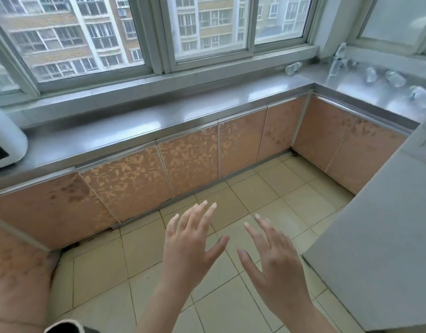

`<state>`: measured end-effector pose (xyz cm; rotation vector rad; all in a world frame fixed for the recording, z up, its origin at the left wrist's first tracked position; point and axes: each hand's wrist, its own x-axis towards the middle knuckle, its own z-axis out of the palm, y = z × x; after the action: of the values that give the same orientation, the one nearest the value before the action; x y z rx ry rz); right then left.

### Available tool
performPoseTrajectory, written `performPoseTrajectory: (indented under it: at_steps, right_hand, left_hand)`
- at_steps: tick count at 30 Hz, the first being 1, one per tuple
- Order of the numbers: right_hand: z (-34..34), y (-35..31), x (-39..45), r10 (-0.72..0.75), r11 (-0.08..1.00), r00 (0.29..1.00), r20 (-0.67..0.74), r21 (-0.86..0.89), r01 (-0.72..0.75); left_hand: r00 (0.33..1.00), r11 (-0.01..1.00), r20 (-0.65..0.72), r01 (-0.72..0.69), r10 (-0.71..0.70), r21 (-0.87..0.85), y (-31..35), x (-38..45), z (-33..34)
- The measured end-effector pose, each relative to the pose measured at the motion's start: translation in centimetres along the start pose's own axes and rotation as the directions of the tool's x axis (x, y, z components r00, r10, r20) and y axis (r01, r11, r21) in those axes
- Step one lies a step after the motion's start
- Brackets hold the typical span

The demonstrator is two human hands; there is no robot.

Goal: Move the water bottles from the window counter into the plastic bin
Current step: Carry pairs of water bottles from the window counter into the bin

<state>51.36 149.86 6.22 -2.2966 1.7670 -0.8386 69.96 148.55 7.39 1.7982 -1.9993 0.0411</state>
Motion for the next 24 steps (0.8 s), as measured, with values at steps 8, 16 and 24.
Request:
performPoseTrajectory:
  at_steps: [8,16,24]
  right_hand:
    - [1.1,6.7,10.6,0.094,0.996,0.994,-0.058,0.008,-0.094]
    - [3.5,14.1,24.1,0.199,0.976,0.976,-0.084,-0.071,-0.205]
    - [3.8,19.9,37.4,0.271,0.953,0.951,-0.152,-0.099,-0.287]
  left_hand:
    - [0.998,0.997,0.000,-0.057,0.057,-0.061,2.0,13.2,5.2]
    - [0.989,0.985,0.014,-0.147,0.149,-0.089,1.7,29.4,12.7]
    - [0.957,0.950,-0.005,-0.289,0.290,-0.122,3.0,45.4,17.5]
